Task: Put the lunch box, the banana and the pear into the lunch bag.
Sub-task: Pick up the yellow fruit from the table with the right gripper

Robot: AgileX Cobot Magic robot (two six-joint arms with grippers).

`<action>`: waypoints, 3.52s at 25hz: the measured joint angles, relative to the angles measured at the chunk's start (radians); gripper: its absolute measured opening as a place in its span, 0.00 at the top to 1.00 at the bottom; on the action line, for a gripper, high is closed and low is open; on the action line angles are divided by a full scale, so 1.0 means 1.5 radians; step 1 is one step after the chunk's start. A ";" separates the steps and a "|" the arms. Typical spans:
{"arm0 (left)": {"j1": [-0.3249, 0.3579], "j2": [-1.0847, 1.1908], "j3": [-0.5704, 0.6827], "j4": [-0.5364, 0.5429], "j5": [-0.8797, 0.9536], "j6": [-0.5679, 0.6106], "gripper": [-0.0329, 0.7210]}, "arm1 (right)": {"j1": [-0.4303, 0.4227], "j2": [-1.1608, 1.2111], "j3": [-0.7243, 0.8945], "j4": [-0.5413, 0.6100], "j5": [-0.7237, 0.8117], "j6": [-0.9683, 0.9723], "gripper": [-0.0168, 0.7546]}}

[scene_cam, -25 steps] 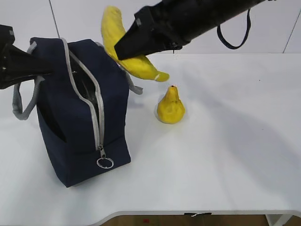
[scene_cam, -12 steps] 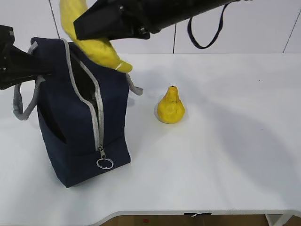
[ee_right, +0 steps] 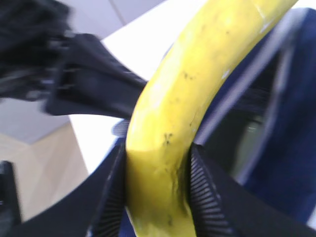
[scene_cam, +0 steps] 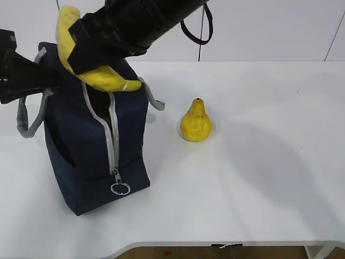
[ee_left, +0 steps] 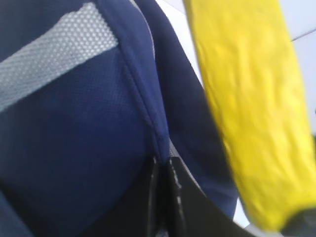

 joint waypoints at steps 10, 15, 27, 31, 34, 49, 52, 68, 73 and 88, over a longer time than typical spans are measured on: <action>0.000 0.000 0.000 0.001 0.009 0.000 0.96 | 0.003 0.066 -0.035 -0.067 -0.003 0.062 0.59; 0.000 0.000 0.000 0.003 0.009 0.000 0.96 | 0.018 0.085 -0.036 -0.069 -0.001 0.082 0.59; 0.000 0.000 0.000 0.008 0.016 0.000 0.96 | 0.043 0.128 -0.039 -0.089 0.032 0.085 0.59; 0.000 0.000 0.000 0.007 0.018 0.000 0.96 | 0.043 0.136 -0.039 -0.090 0.042 0.085 0.59; 0.000 0.000 0.000 0.007 0.020 0.000 0.96 | 0.043 0.137 -0.039 -0.083 0.045 0.085 0.59; 0.000 0.000 0.000 0.004 0.024 0.000 0.96 | 0.043 0.139 -0.147 -0.106 0.141 0.083 0.43; 0.000 0.000 0.000 0.001 0.022 0.000 0.96 | 0.043 0.139 -0.177 -0.139 0.162 0.083 0.42; 0.000 0.000 0.000 0.001 0.022 0.000 0.96 | -0.017 0.125 -0.229 -0.223 0.247 0.163 0.42; 0.000 0.000 0.000 0.001 0.022 0.000 0.96 | -0.056 0.089 -0.230 -0.218 0.247 0.165 0.42; 0.000 0.000 0.000 0.001 0.023 0.000 0.96 | -0.112 0.016 -0.052 -0.165 0.097 0.154 0.46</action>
